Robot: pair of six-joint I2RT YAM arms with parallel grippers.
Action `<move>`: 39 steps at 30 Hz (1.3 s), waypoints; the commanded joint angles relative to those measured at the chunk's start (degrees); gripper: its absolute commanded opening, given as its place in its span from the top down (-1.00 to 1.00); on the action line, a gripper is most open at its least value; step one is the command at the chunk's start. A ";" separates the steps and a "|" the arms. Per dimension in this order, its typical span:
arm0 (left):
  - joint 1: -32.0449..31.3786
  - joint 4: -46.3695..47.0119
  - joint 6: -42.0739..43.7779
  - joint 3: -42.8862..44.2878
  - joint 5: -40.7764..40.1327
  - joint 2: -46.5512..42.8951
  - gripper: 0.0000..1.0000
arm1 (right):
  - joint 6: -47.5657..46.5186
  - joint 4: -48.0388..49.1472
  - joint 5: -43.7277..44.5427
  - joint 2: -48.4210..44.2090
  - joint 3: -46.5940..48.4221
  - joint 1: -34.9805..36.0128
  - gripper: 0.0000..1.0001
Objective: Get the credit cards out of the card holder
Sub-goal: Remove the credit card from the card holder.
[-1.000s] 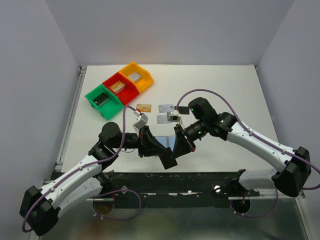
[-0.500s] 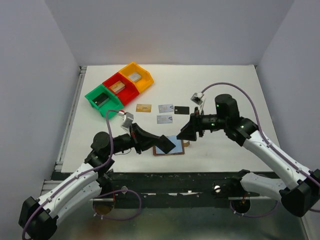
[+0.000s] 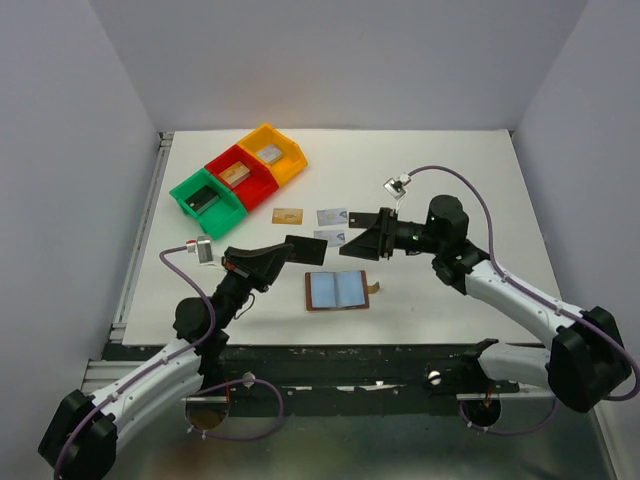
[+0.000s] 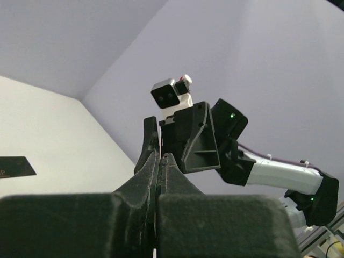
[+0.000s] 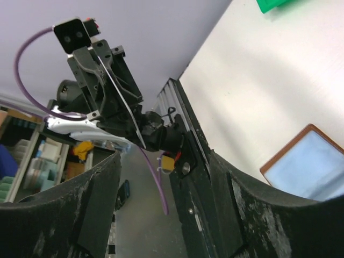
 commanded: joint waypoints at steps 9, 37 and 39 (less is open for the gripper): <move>0.13 9.64 -3.32 0.25 -5.74 4.28 1.00 | 11.03 19.82 -5.11 7.13 1.56 4.25 -0.18; 0.13 1.23 -7.18 0.78 -6.44 3.24 -0.15 | 8.75 17.29 -3.27 9.69 3.85 6.29 0.99; 0.30 -5.70 -8.33 1.48 -8.72 -0.26 -0.98 | 5.77 10.72 -2.48 7.59 4.03 4.45 0.99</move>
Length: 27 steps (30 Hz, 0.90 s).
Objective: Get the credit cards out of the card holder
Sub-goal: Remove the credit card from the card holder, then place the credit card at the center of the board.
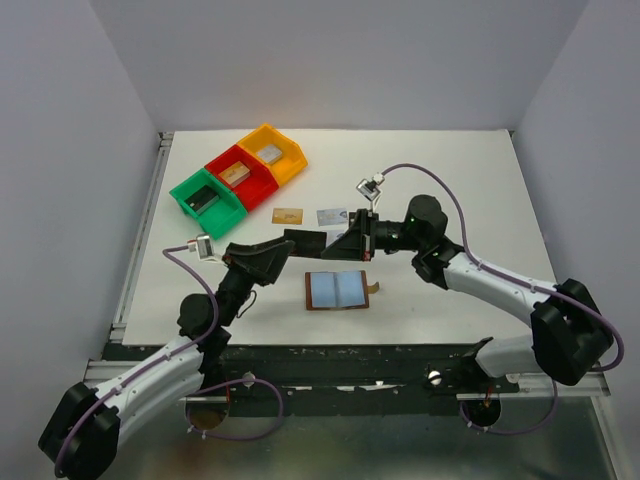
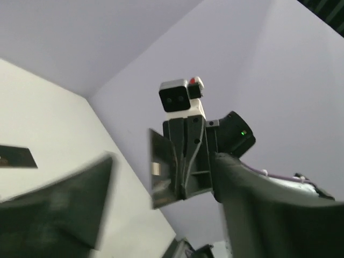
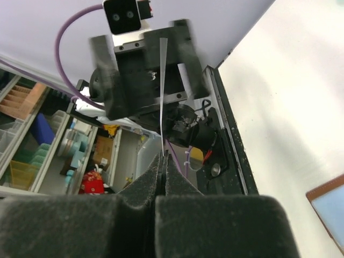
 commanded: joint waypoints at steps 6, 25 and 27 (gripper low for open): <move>0.50 -30.28 0.56 3.72 -13.21 -14.89 -0.98 | -20.24 -38.04 6.92 -7.84 5.96 -10.92 0.99; 0.76 -54.47 12.96 13.83 -4.89 -9.54 -0.99 | -38.82 -65.89 12.50 21.95 22.94 -23.59 0.99; 0.94 -54.13 13.04 14.45 -2.69 -7.96 -0.98 | -38.91 -65.63 10.74 23.97 23.73 -23.85 0.99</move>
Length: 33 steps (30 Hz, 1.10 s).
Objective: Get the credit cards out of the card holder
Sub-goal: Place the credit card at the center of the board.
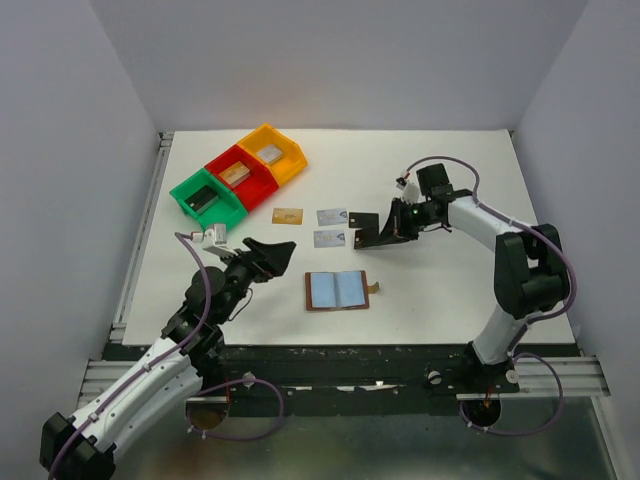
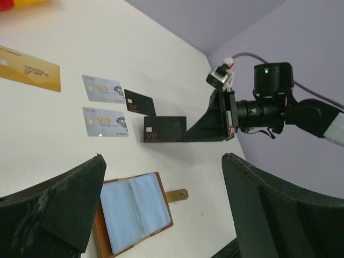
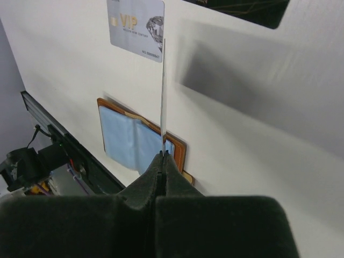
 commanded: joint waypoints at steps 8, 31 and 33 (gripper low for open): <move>0.61 -0.33 1.88 1.11 8.29 3.92 -0.98 | -2.12 -2.97 -7.56 8.62 6.57 -2.48 0.99; 1.05 0.73 3.72 1.29 8.90 5.06 -0.99 | -1.86 -4.72 -6.69 13.19 7.71 -5.12 0.56; 0.96 0.64 3.72 1.20 8.99 5.06 -0.98 | -1.95 -4.90 -6.07 13.11 7.71 -5.21 0.45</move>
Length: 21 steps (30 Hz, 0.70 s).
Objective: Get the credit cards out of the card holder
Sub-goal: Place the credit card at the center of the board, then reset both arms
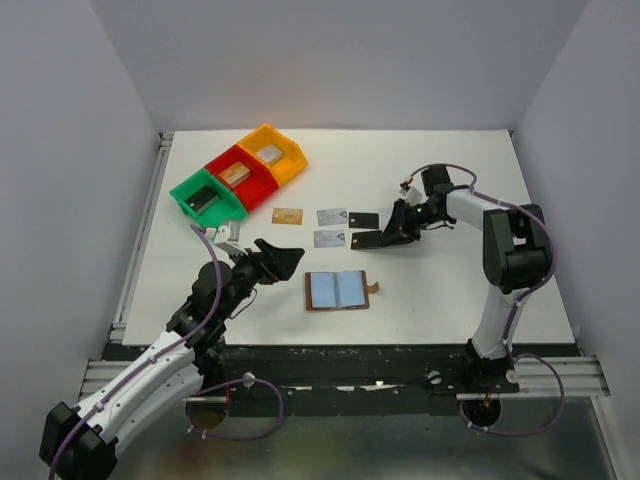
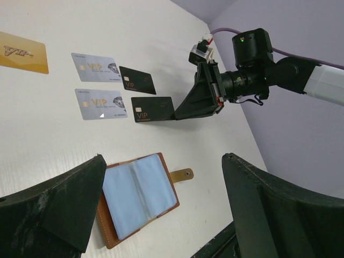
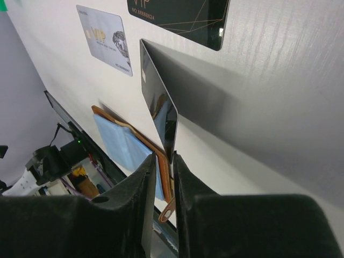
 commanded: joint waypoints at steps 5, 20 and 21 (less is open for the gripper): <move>0.26 0.20 0.94 0.08 1.32 -0.62 -0.99 | -0.11 -1.95 3.68 0.28 0.92 -1.08 0.28; 0.35 -19.01 -0.55 6.40 -10.36 3.41 -0.99 | 1.74 5.08 31.69 -30.71 -12.96 4.60 0.11; 0.44 -21.83 -1.07 8.07 -11.94 4.47 -0.98 | 1.48 5.86 35.21 -34.06 -15.50 7.15 0.11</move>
